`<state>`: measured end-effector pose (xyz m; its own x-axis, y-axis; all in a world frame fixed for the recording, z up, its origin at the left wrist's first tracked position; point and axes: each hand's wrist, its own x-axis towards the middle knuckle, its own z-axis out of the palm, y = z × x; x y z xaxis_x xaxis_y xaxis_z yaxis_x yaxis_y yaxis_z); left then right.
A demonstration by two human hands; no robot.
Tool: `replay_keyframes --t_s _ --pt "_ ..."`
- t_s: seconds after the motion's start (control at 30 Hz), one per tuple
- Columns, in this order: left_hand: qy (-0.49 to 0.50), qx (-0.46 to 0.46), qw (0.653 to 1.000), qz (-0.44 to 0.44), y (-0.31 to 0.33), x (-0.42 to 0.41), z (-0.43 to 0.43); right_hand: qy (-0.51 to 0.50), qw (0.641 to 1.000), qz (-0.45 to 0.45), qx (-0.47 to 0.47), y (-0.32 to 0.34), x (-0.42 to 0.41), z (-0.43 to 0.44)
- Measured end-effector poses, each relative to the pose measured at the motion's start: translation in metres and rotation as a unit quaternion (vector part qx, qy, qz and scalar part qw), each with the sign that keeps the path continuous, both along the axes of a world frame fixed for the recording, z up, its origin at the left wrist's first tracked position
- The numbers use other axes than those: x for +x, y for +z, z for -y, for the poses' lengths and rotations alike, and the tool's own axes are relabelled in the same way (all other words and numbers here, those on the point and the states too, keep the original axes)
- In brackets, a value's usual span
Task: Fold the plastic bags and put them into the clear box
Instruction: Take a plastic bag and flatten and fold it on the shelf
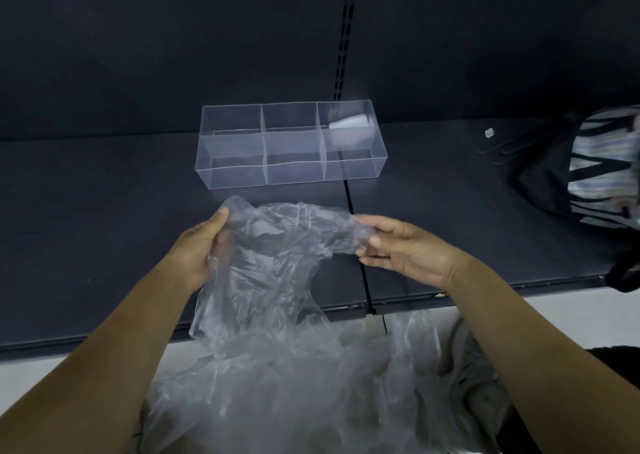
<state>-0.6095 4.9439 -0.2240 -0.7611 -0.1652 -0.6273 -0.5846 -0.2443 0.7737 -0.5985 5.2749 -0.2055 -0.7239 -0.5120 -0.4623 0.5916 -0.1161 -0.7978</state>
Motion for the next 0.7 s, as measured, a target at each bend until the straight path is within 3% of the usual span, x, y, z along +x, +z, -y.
replay_keyframes --t_s 0.13,0.33,0.43,0.6,0.7 --pt "0.013 -0.026 0.999 0.019 0.005 -0.004 0.003 0.001 0.991 -0.049 0.121 0.001 -0.007 0.007" --pt "0.091 -0.025 0.995 0.039 0.006 -0.012 0.021 0.058 0.974 -0.061 0.21 0.02 -0.017 0.003" --pt "0.096 -0.034 0.993 0.055 0.006 -0.014 0.031 0.042 0.984 -0.029 0.171 0.024 -0.019 0.001" --pt "0.067 -0.09 0.991 0.067 -0.004 -0.017 0.035 -0.017 0.999 0.029 0.008 0.026 -0.017 0.006" --pt "0.05 -0.13 0.988 0.064 -0.006 -0.014 0.038 -0.029 0.998 0.022 0.049 0.025 -0.016 0.01"
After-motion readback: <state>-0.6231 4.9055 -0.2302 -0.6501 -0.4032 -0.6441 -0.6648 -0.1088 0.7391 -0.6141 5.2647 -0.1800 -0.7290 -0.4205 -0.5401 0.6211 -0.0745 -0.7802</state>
